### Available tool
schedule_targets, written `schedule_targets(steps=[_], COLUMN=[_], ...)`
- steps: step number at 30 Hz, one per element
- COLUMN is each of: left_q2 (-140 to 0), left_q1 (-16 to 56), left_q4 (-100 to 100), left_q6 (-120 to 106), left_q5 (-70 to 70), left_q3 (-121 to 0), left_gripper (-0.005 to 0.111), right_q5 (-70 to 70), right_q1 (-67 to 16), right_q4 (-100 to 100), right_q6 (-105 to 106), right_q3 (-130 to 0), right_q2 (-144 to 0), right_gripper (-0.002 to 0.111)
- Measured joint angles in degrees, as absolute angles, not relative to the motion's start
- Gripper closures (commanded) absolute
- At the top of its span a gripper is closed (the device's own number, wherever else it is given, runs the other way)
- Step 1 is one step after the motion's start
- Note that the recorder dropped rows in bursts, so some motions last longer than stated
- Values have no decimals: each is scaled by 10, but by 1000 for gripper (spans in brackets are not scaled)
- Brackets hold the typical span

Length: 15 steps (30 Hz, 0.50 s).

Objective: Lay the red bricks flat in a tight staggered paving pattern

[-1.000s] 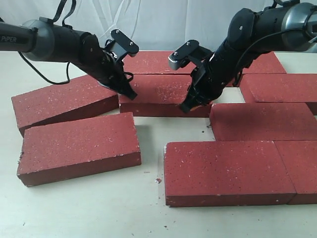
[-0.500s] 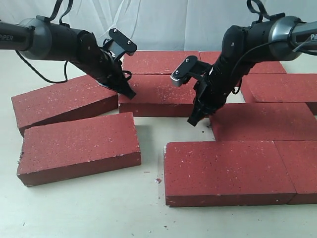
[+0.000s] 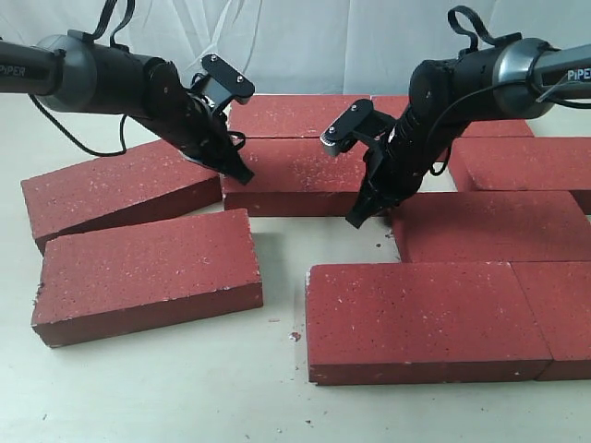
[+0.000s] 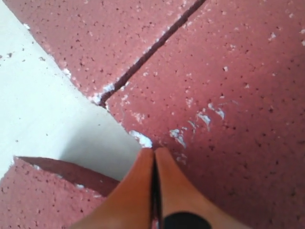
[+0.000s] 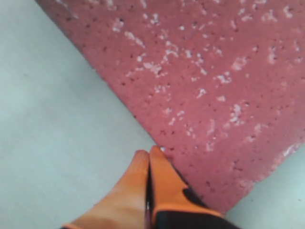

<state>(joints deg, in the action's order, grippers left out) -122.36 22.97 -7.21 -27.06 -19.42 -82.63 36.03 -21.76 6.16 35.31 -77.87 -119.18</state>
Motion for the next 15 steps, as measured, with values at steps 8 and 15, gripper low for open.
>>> schedule_targets(steps=[8, 15], left_q2=[-1230, -1230], left_q1=[229, 229], left_q4=[-88, -95], left_q6=[-271, -272], left_q5=[-179, -178], left_q3=[-826, -826], left_gripper=[107, 107], right_q5=[372, 390], right_q1=[-219, -219], right_q4=[52, 39], right_q6=[347, 327], right_q3=[-779, -779], right_q2=[-1178, -1169], right_gripper=[109, 109])
